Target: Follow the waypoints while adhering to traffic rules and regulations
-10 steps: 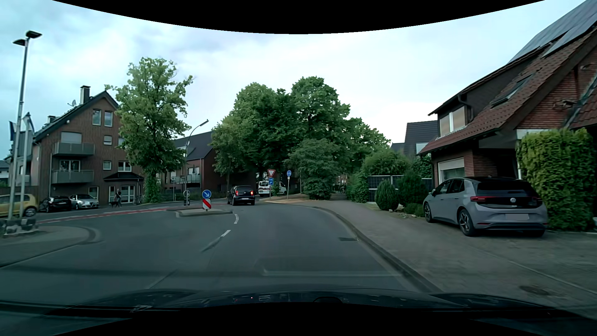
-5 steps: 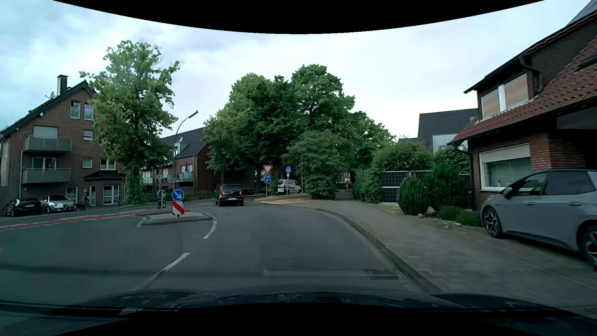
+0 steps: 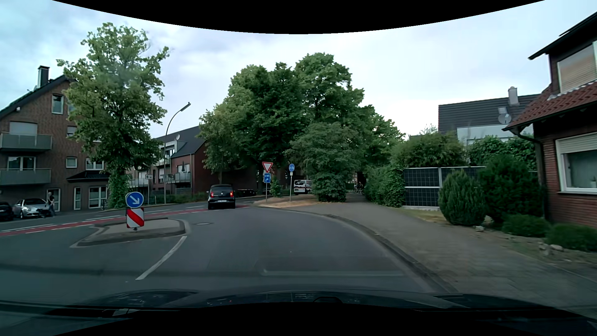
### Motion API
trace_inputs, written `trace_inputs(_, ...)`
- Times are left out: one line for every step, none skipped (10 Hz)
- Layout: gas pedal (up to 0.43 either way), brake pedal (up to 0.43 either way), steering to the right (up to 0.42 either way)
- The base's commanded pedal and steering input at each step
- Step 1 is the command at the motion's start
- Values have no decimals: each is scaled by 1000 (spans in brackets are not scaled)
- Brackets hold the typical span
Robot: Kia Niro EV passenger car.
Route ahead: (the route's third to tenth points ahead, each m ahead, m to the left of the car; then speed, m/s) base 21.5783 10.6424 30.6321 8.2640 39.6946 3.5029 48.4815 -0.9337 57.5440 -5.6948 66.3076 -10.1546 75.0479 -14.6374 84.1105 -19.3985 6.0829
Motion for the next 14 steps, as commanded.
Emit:
trace_inputs(0,49,-79)
trace_inputs(0,67,-87)
trace_inputs(0,67,-87)
trace_inputs(0,61,-87)
trace_inputs(0,55,-94)
trace_inputs(0,30,-101)
trace_inputs(0,0,-106)
trace_inputs(0,0,-112)
trace_inputs(0,0,-116)
trace_inputs(0,0,-123)
trace_inputs(0,0,-136)
trace_inputs(0,0,-152)
trace_inputs(0,0,-162)
trace_inputs(0,0,-174)
